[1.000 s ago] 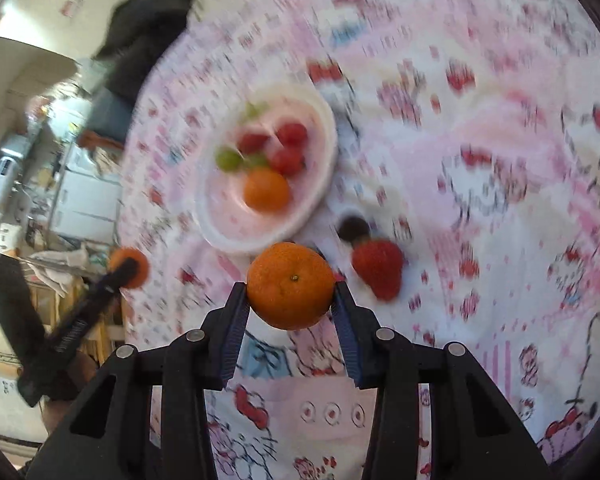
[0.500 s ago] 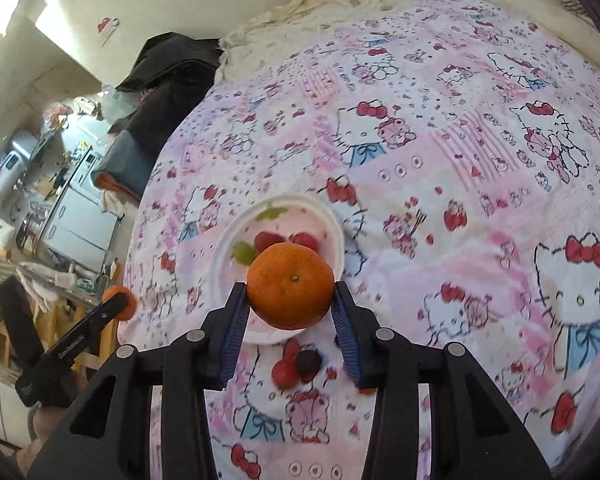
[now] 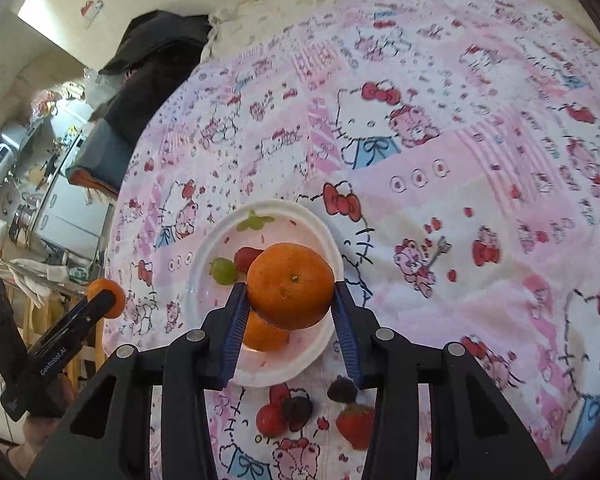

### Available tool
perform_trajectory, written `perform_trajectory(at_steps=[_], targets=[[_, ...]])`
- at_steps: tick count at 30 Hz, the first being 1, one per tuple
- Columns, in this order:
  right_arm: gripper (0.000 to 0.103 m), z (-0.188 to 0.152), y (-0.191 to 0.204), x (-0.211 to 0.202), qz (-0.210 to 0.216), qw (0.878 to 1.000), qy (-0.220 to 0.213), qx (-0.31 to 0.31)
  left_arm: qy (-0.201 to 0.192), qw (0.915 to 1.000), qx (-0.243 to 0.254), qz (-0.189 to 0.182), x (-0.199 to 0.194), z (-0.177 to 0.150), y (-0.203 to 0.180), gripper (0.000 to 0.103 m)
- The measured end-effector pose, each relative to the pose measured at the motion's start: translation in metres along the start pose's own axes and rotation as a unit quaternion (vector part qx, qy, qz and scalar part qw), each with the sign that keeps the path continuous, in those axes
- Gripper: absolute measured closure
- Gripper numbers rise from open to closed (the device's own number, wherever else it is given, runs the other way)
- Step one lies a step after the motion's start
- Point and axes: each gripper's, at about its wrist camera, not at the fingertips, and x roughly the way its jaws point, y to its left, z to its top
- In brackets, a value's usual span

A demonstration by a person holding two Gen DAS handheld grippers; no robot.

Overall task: Organize fruits
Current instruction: 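Carry the orange in the left tool while the right tool grasps another orange, both over the plate, then open both tools to drop the oranges on the plate and lift away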

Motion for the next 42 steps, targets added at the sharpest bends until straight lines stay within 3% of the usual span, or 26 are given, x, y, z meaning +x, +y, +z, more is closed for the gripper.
perform_trajectory(at_steps=[12, 27, 28, 33, 34, 35, 37, 42], targets=[[0.059, -0.004, -0.006, 0.058, -0.036, 0.997, 0.065, -0.005, 0.074, 0.9966, -0.01, -0.035, 0.071, -0.016, -0.021, 0.065], [0.056, -0.007, -0.006, 0.062, -0.053, 0.996, 0.072, -0.009, 0.081, 0.9966, 0.001, -0.016, 0.081, -0.024, -0.021, 0.063], [0.056, -0.007, -0.005, 0.062, -0.055, 0.996, 0.071, -0.01, 0.081, 0.9966, 0.005, -0.015, 0.08, -0.024, -0.023, 0.062], [0.054, -0.006, -0.004, 0.061, -0.053, 0.996, 0.071, -0.012, 0.052, 0.9985, 0.019, 0.001, 0.069, -0.021, -0.027, 0.021], [0.04, -0.006, -0.004, 0.06, -0.045, 0.997, 0.068, -0.009, 0.048, 0.9986, 0.023, 0.002, 0.067, -0.019, -0.028, 0.016], [0.025, -0.004, -0.003, 0.056, -0.035, 0.998, 0.059, -0.004, 0.046, 0.9987, 0.025, 0.002, 0.065, -0.018, -0.029, 0.014], [0.016, -0.002, -0.001, 0.049, -0.028, 0.999, 0.043, -0.005, 0.042, 0.9988, 0.025, -0.001, 0.062, -0.016, -0.029, 0.014], [0.016, 0.001, 0.006, 0.038, -0.015, 0.999, 0.033, -0.009, 0.034, 0.9992, 0.022, 0.003, 0.056, -0.014, -0.029, 0.014]])
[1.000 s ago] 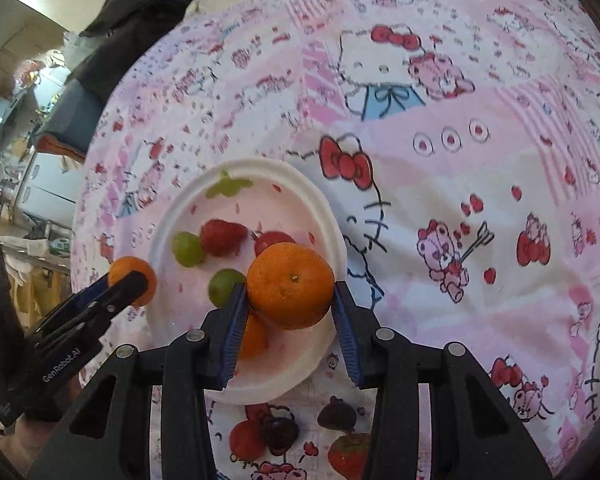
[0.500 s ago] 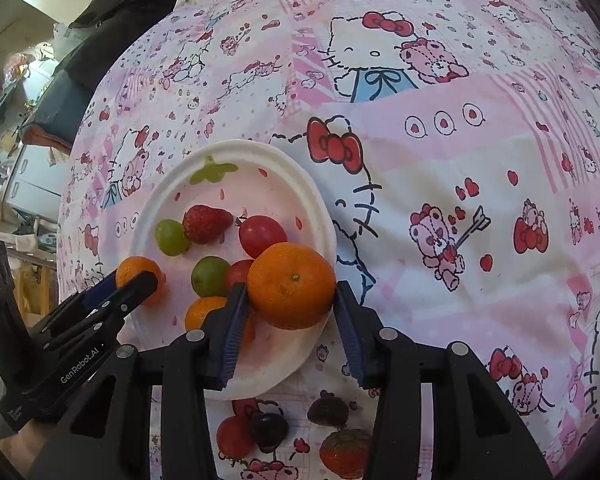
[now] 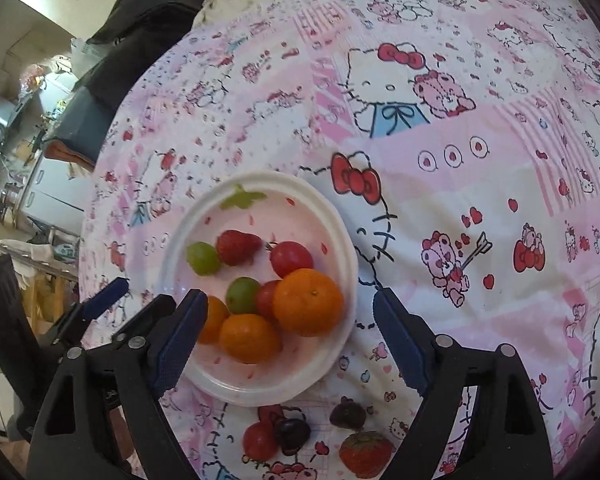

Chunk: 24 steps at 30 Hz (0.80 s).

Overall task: Organize fruits
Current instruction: 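Open both tools to drop the oranges on the plate and lift away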

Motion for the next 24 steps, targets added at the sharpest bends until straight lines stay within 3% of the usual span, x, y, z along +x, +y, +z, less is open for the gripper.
perform_trajectory(at_steps=[16, 24], targets=[[0.016, -0.019, 0.003, -0.049, 0.0, 0.999, -0.033, 0.004, -0.043, 0.999, -0.012, -0.001, -0.049, -0.003, 0.007, 0.014], [0.016, -0.041, -0.02, -0.076, 0.003, 0.998, -0.046, 0.052, -0.059, 0.9981, -0.018, 0.0, -0.082, -0.02, 0.016, 0.014]])
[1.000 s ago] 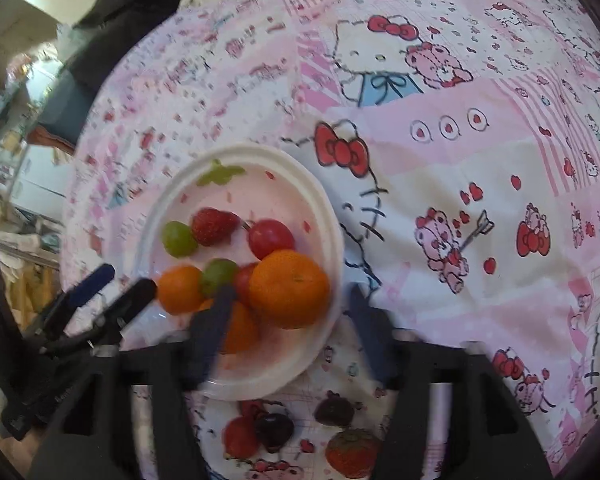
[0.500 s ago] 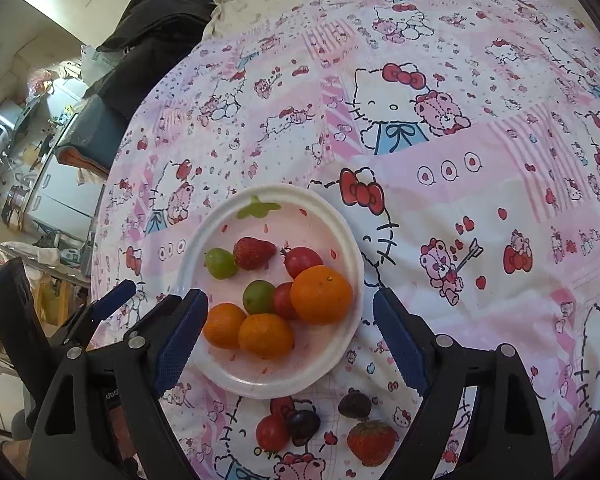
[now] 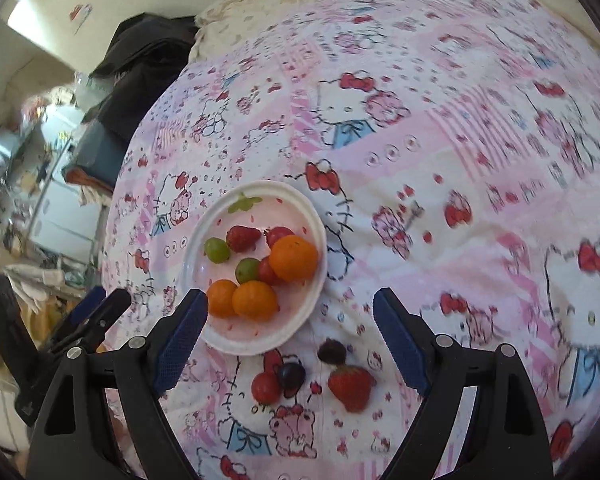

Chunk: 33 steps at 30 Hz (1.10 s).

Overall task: Organize fruits
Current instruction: 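Open both tools to drop the oranges on the plate and lift away, then grasp the strawberry with the right tool while the left tool grasps a cherry tomato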

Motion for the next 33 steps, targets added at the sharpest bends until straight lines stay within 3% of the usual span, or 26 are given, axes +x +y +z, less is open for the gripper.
perform_trajectory(at_steps=[7, 12, 17, 21, 24, 25, 26, 30, 33], targets=[[0.016, -0.02, -0.018, 0.0, -0.016, 0.999, 0.019, 0.031, 0.008, 0.9999, -0.015, -0.001, -0.016, -0.016, 0.009, 0.014], [0.016, -0.042, -0.021, 0.018, -0.053, 0.996, 0.069, 0.012, 0.027, 0.9993, -0.026, -0.01, -0.016, -0.027, 0.009, 0.014], [0.039, -0.056, -0.014, 0.042, -0.098, 0.99, 0.102, -0.024, 0.033, 0.9993, -0.013, -0.014, -0.015, -0.035, 0.001, 0.014], [0.04, -0.06, -0.011, 0.059, -0.104, 0.985, 0.13, -0.036, 0.033, 0.9994, 0.002, -0.014, -0.016, -0.039, -0.006, 0.014], [0.047, -0.062, -0.011, 0.067, -0.117, 0.981, 0.143, -0.049, 0.041, 0.999, 0.004, -0.019, -0.012, -0.042, -0.009, 0.014], [0.052, -0.062, -0.01, 0.068, -0.12, 0.981, 0.143, -0.054, 0.043, 0.9988, 0.005, -0.021, -0.01, -0.043, -0.01, 0.014], [0.065, -0.063, -0.008, 0.068, -0.122, 0.98, 0.143, -0.06, 0.045, 0.9987, 0.007, -0.021, -0.009, -0.044, -0.011, 0.014], [0.067, -0.063, -0.008, 0.059, -0.112, 0.982, 0.14, -0.064, 0.06, 0.9972, 0.02, -0.039, -0.002, -0.05, -0.023, 0.014], [0.067, -0.057, -0.01, 0.032, -0.087, 0.989, 0.112, -0.051, 0.084, 0.994, 0.037, -0.059, 0.007, -0.058, -0.039, 0.014]])
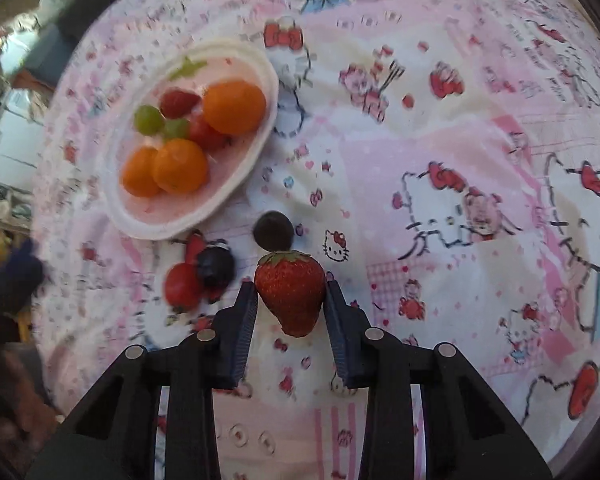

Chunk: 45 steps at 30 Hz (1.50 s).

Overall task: Organize fruits
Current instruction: 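Grasp the strawberry with the right tool while the left tool grasps a cherry tomato, then carry the strawberry and tomato over the plate and open both tools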

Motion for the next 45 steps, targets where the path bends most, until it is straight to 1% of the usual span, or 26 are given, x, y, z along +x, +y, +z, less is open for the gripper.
perform_trajectory(at_steps=[5, 9, 12, 14, 15, 16, 17, 18, 19, 21, 24, 30, 38, 42, 45], targets=[[0.067, -0.003, -0.014, -0.032, 0.033, 0.998, -0.045, 0.035, 0.033, 0.998, 0.053, -0.01, 0.024, -0.009, -0.037, 0.015], [0.067, -0.004, -0.026, -0.043, 0.042, 0.996, -0.059, 0.055, 0.056, 0.9941, 0.092, -0.007, 0.041, -0.012, -0.065, 0.02], [0.067, -0.001, -0.031, -0.047, 0.044, 0.995, -0.066, 0.064, 0.069, 0.9923, 0.103, -0.003, 0.053, -0.014, -0.073, 0.031], [0.067, 0.001, -0.031, -0.047, 0.051, 0.994, -0.067, 0.07, 0.074, 0.9923, 0.099, -0.007, 0.061, -0.014, -0.073, 0.045], [0.067, 0.001, -0.031, -0.047, 0.055, 0.994, -0.068, 0.072, 0.078, 0.9919, 0.099, -0.013, 0.065, -0.014, -0.073, 0.048], [0.067, 0.002, -0.031, -0.047, 0.059, 0.993, -0.069, 0.072, 0.081, 0.9916, 0.1, -0.013, 0.068, -0.015, -0.073, 0.053], [0.067, 0.002, -0.03, -0.048, 0.059, 0.993, -0.069, 0.072, 0.083, 0.9916, 0.099, -0.008, 0.07, -0.015, -0.072, 0.062], [0.067, 0.003, -0.03, -0.048, 0.06, 0.993, -0.069, 0.072, 0.087, 0.9918, 0.093, -0.006, 0.073, -0.015, -0.069, 0.066], [0.067, 0.003, -0.03, -0.048, 0.06, 0.993, -0.069, 0.072, 0.09, 0.9921, 0.087, -0.01, 0.075, -0.015, -0.067, 0.076], [0.067, 0.003, -0.029, -0.046, 0.062, 0.993, -0.068, 0.072, 0.09, 0.9926, 0.078, -0.024, 0.074, -0.015, -0.062, 0.077], [0.067, 0.003, -0.028, -0.044, 0.062, 0.993, -0.068, 0.072, 0.083, 0.9924, 0.084, -0.035, 0.07, -0.017, -0.06, 0.079], [0.067, 0.004, -0.023, -0.042, 0.061, 0.994, -0.066, 0.066, 0.079, 0.9943, 0.066, -0.029, 0.058, -0.015, -0.045, 0.079], [0.067, 0.003, -0.021, -0.045, 0.064, 0.993, -0.071, 0.064, 0.058, 0.9962, 0.064, 0.012, 0.031, -0.012, -0.025, 0.079], [0.067, 0.005, -0.02, -0.047, 0.076, 0.992, -0.075, 0.069, 0.026, 0.9975, 0.053, 0.037, 0.007, 0.002, -0.003, 0.079], [0.067, 0.007, -0.013, -0.055, 0.079, 0.99, -0.098, 0.057, 0.0, 0.998, 0.039, 0.049, -0.011, 0.016, 0.014, 0.079]])
